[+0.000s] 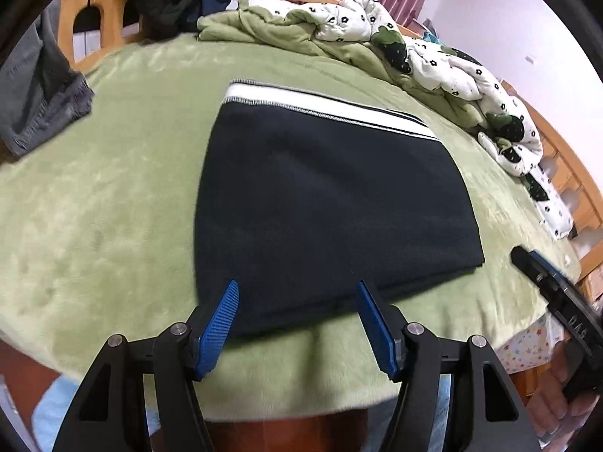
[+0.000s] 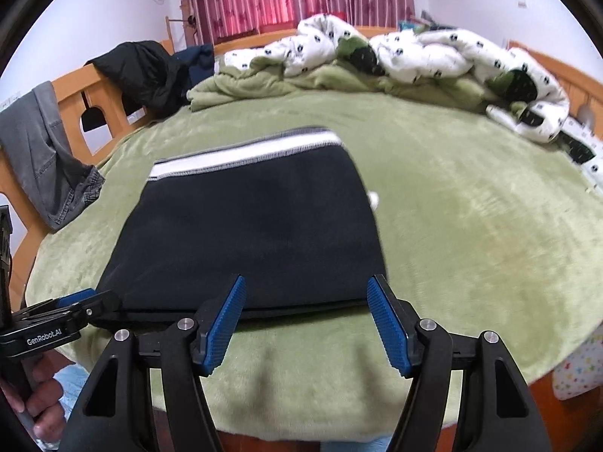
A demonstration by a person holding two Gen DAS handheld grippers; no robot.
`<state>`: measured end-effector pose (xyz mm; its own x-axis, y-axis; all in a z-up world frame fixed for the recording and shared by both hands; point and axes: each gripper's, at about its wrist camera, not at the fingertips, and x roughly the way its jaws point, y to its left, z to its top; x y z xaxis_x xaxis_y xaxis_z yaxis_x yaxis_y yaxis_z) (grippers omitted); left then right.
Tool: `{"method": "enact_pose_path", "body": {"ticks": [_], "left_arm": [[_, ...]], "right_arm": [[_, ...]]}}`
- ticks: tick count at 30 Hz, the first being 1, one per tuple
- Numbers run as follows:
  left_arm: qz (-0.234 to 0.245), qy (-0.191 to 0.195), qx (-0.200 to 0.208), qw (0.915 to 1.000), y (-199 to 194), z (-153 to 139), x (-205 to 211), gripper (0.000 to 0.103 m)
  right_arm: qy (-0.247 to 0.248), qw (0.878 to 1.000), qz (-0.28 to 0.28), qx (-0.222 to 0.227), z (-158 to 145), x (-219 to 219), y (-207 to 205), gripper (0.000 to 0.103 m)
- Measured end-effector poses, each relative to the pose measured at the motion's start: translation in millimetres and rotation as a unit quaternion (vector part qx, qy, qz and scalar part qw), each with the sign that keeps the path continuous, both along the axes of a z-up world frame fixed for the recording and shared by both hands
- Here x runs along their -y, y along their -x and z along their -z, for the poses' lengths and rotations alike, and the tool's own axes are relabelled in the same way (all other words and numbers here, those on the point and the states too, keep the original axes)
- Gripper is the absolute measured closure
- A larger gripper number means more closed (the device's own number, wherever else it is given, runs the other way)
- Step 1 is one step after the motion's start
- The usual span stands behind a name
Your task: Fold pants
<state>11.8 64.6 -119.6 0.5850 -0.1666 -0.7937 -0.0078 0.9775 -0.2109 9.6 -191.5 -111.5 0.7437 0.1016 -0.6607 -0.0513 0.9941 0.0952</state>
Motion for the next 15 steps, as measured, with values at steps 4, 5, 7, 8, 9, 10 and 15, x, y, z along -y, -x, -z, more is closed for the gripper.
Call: {"method": "enact_pose_path", "body": {"ticks": [4, 5, 7, 8, 9, 10, 15], "left_arm": [[0.008, -0.021, 0.032, 0.9992, 24, -28, 13, 0.040], [0.010, -0.023, 0.041, 0.9988, 31, -36, 16, 0.040], [0.010, -0.030, 0.063, 0.9975, 43, -52, 22, 0.033], [0.008, -0.039, 0.073, 0.9965, 47, -59, 24, 0.031], [0.004, -0.050, 0.083, 0.9952, 52, -66, 27, 0.028], [0.002, -0.059, 0.092, 0.9940, 56, -72, 29, 0.026], [-0.011, -0.068, 0.112, 0.9913, 70, -93, 34, 0.021]], "right_arm": [[0.017, 1.000, 0.008, 0.019, -25, 5, 24, 0.036], [0.022, 0.999, 0.008, 0.024, -31, 6, 29, 0.036], [0.030, 0.999, 0.009, 0.036, -43, 7, 42, 0.036], [0.033, 0.999, 0.007, 0.042, -49, 9, 49, 0.036], [0.035, 0.998, 0.007, 0.045, -54, 11, 54, 0.035], [0.038, 0.998, 0.008, 0.048, -59, 13, 59, 0.035], [0.042, 0.997, 0.024, 0.064, -74, 25, 81, 0.016]]}}
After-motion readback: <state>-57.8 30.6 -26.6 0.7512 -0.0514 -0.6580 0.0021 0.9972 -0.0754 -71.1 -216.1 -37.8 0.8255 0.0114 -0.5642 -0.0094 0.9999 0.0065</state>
